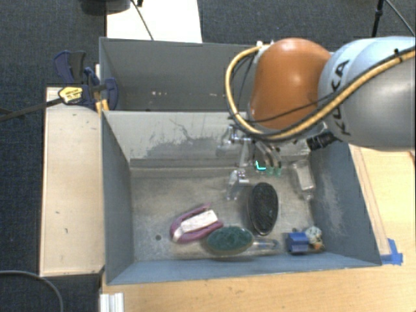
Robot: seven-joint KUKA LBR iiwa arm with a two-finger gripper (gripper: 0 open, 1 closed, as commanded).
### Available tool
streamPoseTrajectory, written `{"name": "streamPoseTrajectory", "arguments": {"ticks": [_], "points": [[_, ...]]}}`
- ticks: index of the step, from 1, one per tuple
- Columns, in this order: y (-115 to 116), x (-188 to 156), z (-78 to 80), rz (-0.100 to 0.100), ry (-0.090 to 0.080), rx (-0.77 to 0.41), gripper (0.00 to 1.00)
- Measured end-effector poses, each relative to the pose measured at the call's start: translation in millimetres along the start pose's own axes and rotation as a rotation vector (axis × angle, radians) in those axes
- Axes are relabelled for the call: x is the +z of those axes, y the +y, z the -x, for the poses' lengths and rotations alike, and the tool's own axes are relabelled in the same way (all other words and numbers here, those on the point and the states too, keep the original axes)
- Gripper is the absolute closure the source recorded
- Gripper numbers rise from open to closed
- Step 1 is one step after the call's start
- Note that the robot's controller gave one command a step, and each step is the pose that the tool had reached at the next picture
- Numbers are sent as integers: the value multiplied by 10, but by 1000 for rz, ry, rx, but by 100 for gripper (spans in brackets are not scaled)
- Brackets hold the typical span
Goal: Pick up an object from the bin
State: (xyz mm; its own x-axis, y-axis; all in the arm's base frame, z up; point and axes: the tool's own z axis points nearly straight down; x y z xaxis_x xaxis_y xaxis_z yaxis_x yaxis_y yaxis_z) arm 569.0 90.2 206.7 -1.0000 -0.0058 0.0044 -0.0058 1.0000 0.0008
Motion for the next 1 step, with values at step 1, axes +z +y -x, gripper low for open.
{"name": "streamPoseTrajectory", "arguments": {"ticks": [1], "points": [[154, 1116, -175, 3, -22, -72, 0]]}}
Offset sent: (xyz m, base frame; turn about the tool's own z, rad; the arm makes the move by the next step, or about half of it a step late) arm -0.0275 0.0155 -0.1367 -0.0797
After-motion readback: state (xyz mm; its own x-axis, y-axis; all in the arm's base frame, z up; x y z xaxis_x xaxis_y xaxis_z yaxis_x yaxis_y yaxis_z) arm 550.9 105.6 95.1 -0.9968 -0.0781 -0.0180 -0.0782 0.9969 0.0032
